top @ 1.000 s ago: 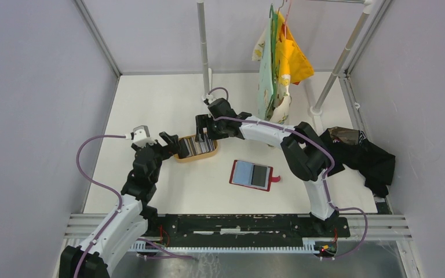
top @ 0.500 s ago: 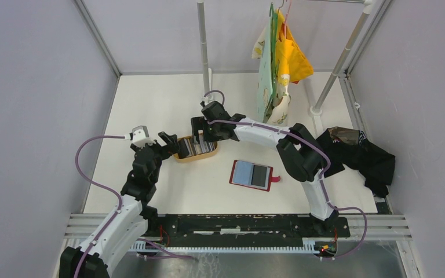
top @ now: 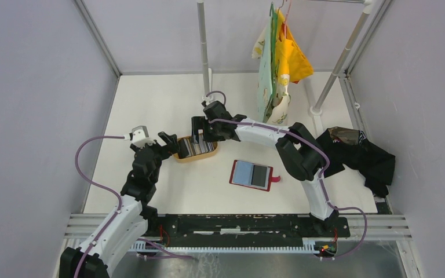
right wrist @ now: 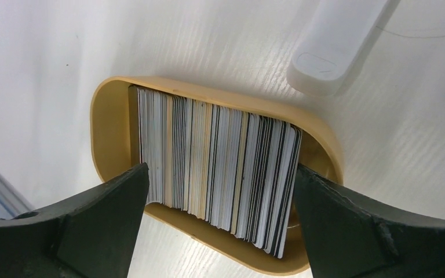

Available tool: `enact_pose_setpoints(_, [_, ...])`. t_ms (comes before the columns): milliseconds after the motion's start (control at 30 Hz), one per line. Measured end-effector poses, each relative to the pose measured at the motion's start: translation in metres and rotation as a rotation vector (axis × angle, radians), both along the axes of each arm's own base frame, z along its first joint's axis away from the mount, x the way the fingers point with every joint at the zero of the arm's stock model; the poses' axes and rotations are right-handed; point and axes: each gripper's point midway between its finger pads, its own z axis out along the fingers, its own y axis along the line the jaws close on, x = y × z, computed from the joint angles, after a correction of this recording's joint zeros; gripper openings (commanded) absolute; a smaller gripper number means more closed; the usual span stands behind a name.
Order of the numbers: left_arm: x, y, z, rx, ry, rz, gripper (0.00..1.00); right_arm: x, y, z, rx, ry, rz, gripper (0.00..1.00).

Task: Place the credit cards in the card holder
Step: Pick up the credit card from the storage box.

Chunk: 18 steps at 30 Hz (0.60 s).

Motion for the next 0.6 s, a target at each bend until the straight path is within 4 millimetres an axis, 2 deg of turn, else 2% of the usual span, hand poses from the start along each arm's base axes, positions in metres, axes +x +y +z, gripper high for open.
enact_pose_setpoints(233, [0.000, 0.000, 0.000, 0.000, -0.001, 0.000, 1.00, -0.012, 0.006, -0.001, 0.136, 0.087, 0.034, 0.79])
enact_pose_setpoints(600, [-0.001, 0.000, 0.000, 0.000, 0.000, 0.000, 1.00, -0.022, 0.008, 0.003, 0.227, 0.142, 0.076, 0.79])
